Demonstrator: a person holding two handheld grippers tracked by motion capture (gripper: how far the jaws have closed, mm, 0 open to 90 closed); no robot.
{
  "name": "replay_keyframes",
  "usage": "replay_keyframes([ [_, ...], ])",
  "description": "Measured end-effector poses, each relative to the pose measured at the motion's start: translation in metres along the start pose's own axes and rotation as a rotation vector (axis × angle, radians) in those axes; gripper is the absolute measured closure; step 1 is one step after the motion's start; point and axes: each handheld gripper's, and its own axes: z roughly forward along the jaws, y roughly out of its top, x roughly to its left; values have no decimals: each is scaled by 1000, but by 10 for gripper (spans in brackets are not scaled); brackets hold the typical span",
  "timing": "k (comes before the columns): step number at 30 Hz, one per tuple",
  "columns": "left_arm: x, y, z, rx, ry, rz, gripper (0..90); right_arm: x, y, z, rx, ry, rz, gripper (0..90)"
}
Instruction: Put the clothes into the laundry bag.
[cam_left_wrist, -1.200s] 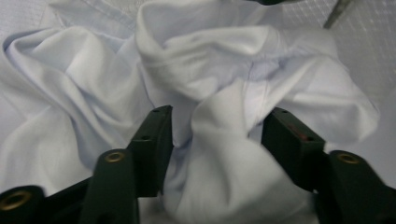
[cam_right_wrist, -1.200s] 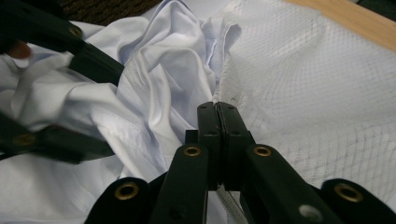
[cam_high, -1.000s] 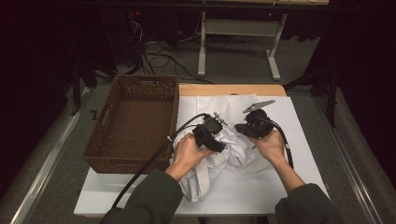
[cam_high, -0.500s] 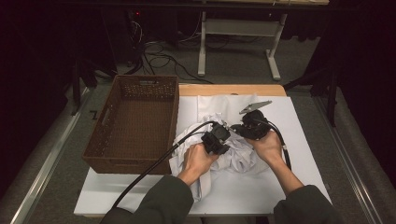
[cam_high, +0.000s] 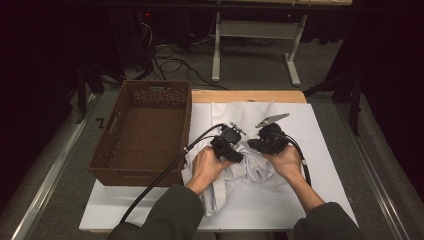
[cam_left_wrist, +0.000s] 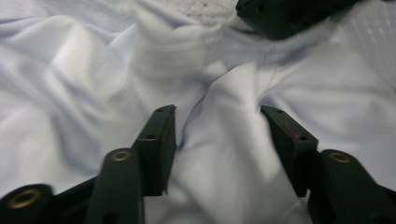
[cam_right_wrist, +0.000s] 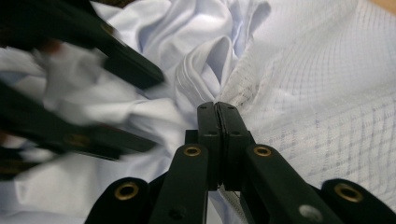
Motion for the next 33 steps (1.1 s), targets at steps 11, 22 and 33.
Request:
replay_keyframes([
  [11,16,2,5,-10,115,-34,466,-1,-1,-1,-13,9,5,900],
  [22,14,2,24,-41,-77,-32,865,-4,0,7,-3,8,20,900],
  [33,10,6,44,-16,-64,-111,875,3,1,-1,-53,27,15,900],
])
